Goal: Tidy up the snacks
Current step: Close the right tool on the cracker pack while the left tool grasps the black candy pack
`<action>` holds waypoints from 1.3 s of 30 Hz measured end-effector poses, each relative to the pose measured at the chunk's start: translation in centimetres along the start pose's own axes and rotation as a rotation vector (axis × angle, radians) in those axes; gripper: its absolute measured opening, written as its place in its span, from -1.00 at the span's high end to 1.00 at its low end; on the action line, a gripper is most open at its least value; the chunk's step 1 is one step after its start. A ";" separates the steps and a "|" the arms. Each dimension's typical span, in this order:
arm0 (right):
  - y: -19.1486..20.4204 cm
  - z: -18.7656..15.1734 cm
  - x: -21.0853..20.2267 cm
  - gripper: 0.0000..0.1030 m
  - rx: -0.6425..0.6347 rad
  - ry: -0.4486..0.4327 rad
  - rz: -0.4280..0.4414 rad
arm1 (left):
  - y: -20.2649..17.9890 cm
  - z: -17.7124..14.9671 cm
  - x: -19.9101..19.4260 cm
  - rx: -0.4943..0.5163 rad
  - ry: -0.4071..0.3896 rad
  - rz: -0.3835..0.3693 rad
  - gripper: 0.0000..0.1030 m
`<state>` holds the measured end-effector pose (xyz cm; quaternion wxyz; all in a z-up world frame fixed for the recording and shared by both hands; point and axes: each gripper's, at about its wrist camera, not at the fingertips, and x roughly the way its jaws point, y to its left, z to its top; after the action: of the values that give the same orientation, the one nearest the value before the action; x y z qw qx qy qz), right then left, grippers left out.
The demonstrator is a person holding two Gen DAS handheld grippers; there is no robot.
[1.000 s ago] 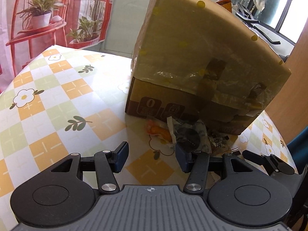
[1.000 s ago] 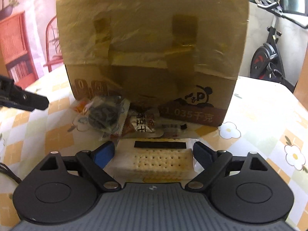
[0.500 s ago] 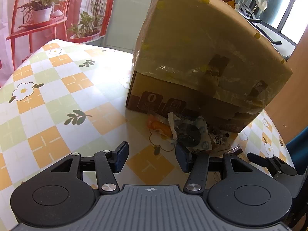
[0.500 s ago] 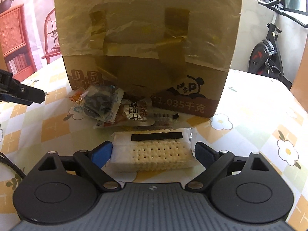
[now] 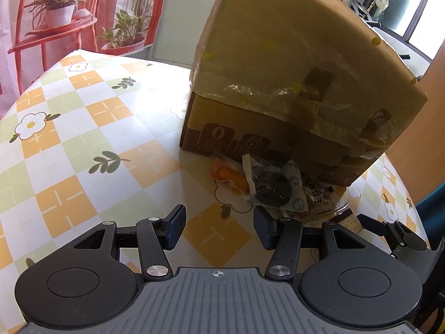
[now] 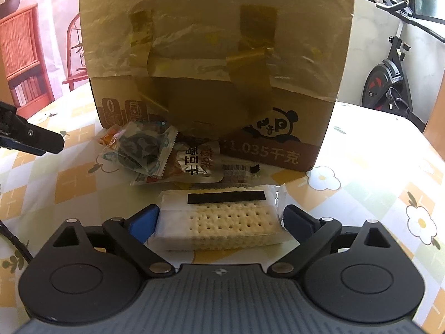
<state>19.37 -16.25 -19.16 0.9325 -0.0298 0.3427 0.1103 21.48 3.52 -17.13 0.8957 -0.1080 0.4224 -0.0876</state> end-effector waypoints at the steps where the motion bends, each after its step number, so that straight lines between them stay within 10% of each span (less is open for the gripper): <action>1: 0.0 0.0 0.0 -0.92 0.000 0.001 -0.001 | -0.1 0.0 0.1 0.000 0.004 0.001 -0.09; 39: -2.6 0.0 -0.1 -0.84 0.123 -0.011 0.003 | -8.3 2.0 8.0 0.238 0.019 0.000 -0.43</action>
<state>19.90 -18.78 -19.12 0.9343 0.0285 0.3436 0.0907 27.46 -6.24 -19.56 0.8980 -0.0003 0.4178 -0.1383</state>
